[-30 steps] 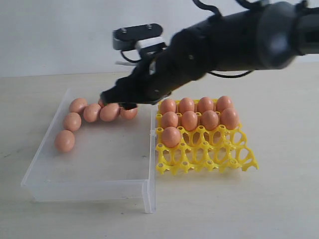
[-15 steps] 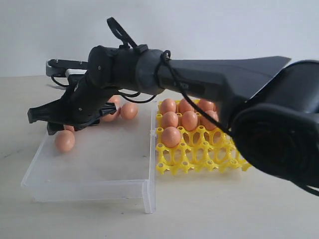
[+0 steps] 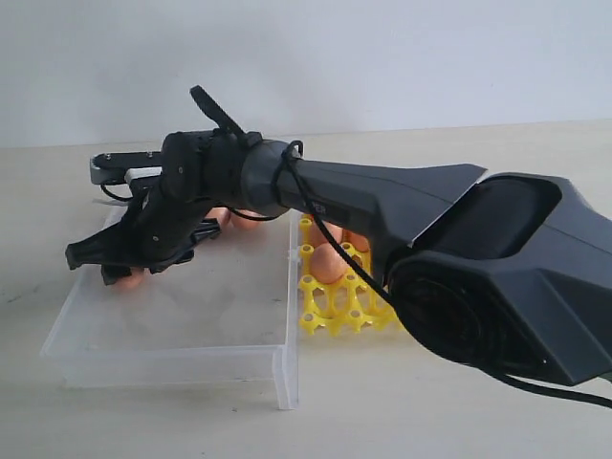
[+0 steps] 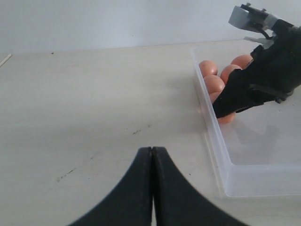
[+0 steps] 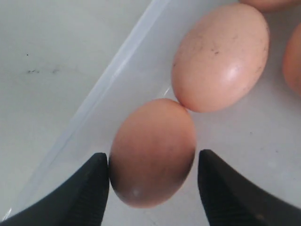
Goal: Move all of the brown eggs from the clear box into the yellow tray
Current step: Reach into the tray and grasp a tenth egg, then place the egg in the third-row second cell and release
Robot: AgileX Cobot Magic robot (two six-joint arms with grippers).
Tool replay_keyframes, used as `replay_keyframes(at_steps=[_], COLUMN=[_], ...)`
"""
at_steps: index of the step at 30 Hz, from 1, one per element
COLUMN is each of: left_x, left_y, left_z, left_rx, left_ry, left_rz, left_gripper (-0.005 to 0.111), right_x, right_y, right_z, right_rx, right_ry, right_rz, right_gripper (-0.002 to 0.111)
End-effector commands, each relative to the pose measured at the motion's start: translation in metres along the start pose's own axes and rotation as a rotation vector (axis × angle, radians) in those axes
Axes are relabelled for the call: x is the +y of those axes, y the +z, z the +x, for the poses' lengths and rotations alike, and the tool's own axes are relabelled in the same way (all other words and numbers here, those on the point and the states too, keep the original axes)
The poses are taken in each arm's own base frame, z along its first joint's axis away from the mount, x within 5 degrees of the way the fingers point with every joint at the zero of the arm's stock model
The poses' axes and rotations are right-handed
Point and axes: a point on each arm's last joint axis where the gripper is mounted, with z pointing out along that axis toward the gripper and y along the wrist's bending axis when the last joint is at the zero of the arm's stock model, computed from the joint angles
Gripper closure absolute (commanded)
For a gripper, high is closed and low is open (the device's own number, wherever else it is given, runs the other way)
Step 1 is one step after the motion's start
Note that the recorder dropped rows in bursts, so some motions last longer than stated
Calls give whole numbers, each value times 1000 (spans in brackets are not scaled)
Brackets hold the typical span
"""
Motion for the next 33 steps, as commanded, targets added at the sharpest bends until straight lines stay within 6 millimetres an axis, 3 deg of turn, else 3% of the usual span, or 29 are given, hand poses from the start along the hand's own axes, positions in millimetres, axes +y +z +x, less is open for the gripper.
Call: replay_keyframes(at_steps=[1, 2, 3, 4, 5, 6, 10, 14, 19, 22, 24, 30, 33], left_x=[0, 0, 0, 0, 0, 0, 0, 0, 0, 0, 0, 0, 0], left_y=[-1, -1, -1, -1, -1, -1, -1, -1, -1, -1, -1, -1, -1], left_z=[-2, -2, -2, -2, -2, -2, -2, -2, -2, -2, -2, -2, -2], left_rx=[-15, -15, -15, -15, -15, -15, -15, -15, -15, -15, -15, -15, -15], left_ry=[3, 3, 3, 3, 3, 3, 3, 3, 3, 3, 3, 3, 3], left_rz=[6, 6, 6, 6, 6, 6, 6, 6, 6, 6, 6, 6, 6], left_gripper=[107, 107, 107, 107, 107, 107, 107, 107, 107, 107, 107, 107, 107], right_x=[2, 2, 2, 3, 4, 5, 4, 0, -31, -65, -83, -126, -139], right_y=[1, 0, 0, -2, -6, -10, -32, -74, -130, -175, -192, -202, -197], right_z=[-7, -8, -8, -9, -10, -12, -16, -8, 37, 78, 100, 142, 148], right_rx=[-47, -52, -50, -49, -51, -54, -132, -314, -541, -601, -612, -589, -559], right_ry=[-29, -39, -49, -55, -77, -99, -170, -220, -301, -342, -358, -299, -295], right_rz=[-1, -1, -1, -2, -1, 6, 75, 118, 179, 249, 300, 389, 408], right_gripper=[55, 59, 72, 85, 105, 108, 108, 108, 108, 108, 108, 108, 108])
